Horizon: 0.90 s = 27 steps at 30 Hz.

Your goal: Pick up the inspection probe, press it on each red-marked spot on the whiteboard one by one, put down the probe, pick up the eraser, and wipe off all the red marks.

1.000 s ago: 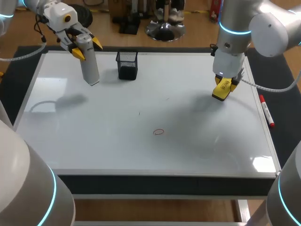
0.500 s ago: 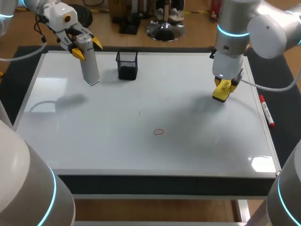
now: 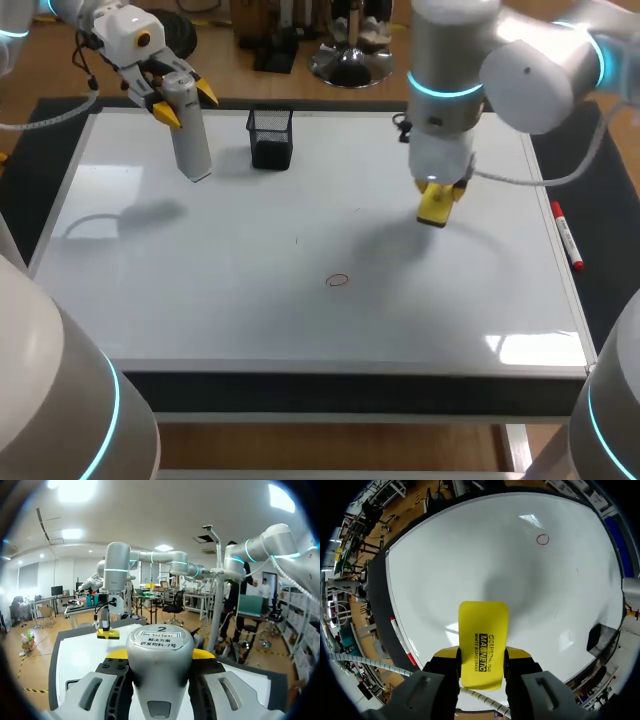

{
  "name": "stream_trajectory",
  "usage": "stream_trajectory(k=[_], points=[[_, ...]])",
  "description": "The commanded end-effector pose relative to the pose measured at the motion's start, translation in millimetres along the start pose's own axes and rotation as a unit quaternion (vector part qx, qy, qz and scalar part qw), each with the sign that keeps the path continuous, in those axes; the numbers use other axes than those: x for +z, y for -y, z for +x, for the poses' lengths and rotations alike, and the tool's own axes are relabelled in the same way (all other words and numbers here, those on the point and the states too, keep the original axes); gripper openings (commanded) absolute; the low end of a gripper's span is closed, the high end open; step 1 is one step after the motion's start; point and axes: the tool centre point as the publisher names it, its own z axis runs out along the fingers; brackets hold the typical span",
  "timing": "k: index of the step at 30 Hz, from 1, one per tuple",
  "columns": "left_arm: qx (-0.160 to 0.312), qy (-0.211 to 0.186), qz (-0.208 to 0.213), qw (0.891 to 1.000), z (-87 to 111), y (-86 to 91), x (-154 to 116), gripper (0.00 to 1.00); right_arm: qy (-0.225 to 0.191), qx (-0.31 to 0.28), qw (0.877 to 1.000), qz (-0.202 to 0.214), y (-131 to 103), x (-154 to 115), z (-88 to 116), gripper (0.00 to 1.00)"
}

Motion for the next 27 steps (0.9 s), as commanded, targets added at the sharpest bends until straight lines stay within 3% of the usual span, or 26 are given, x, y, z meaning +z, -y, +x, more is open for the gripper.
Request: stream_trajectory(k=[1,15,27], points=[[0.0,-0.008,0.005,1.0,-4.4,-2.5,-7,0.0,-0.001,-0.012,1.0,0.016,-24,-4,-18,0.0],[0.0,-0.008,0.005,1.0,-4.4,-2.5,-7,0.0,0.013,-0.086,0.996,-0.003,-105,5,-84,0.0],[0.0,-0.008,0.005,1.0,-4.4,-2.5,-7,0.0,0.021,-0.127,0.992,-0.014,-142,10,-125,0.0]])
